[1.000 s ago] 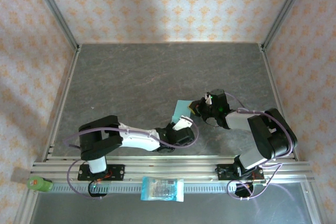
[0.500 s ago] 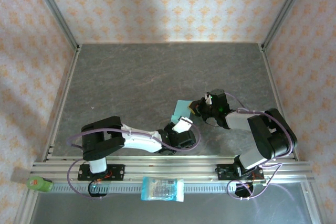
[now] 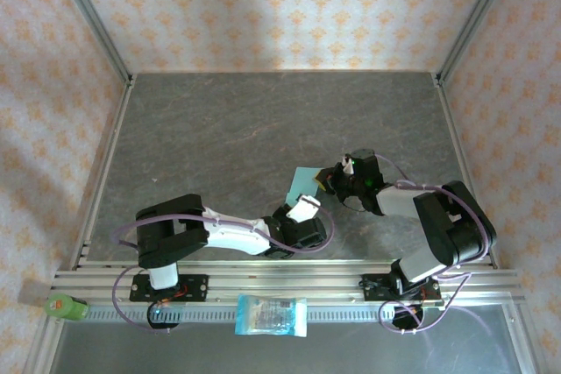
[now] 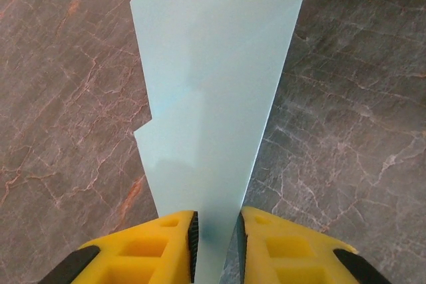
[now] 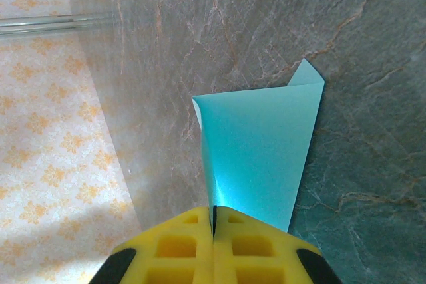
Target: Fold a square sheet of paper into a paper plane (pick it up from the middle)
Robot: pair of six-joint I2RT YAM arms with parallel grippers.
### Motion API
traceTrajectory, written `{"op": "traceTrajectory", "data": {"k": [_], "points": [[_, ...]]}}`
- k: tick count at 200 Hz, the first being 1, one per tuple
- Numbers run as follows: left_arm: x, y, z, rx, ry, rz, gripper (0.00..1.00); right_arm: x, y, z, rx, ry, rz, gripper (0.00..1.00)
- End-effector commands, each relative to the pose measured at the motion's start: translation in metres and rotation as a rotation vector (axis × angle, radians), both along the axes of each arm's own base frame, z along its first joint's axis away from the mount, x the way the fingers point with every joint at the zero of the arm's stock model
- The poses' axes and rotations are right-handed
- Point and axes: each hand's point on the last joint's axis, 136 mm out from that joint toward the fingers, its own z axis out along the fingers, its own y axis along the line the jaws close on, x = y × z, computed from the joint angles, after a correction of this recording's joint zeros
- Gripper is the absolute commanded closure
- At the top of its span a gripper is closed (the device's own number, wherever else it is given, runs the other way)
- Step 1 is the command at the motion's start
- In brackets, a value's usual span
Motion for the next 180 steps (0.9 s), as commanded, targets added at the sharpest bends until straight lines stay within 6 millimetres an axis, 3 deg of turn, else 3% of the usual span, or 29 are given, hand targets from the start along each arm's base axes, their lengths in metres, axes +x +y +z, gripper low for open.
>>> {"op": "traceTrajectory", "data": {"k": [1, 104, 135, 180], "points": [[0.0, 0.01, 0.001, 0.035, -0.027, 0.02, 0.73, 0.009, 0.0, 0.011, 0.0, -0.04, -0.006, 1.0], [0.002, 0.006, 0.001, 0.019, -0.02, 0.018, 0.99, 0.007, 0.0, 0.013, -0.004, -0.047, 0.001, 1.0], [0.003, 0.003, 0.003, -0.051, 0.025, -0.001, 1.0, 0.011, -0.007, 0.019, -0.101, -0.082, 0.017, 0.84], [0.004, -0.004, 0.004, -0.346, 0.227, -0.07, 1.0, 0.017, -0.047, 0.025, -0.369, -0.129, -0.064, 0.61]]}}
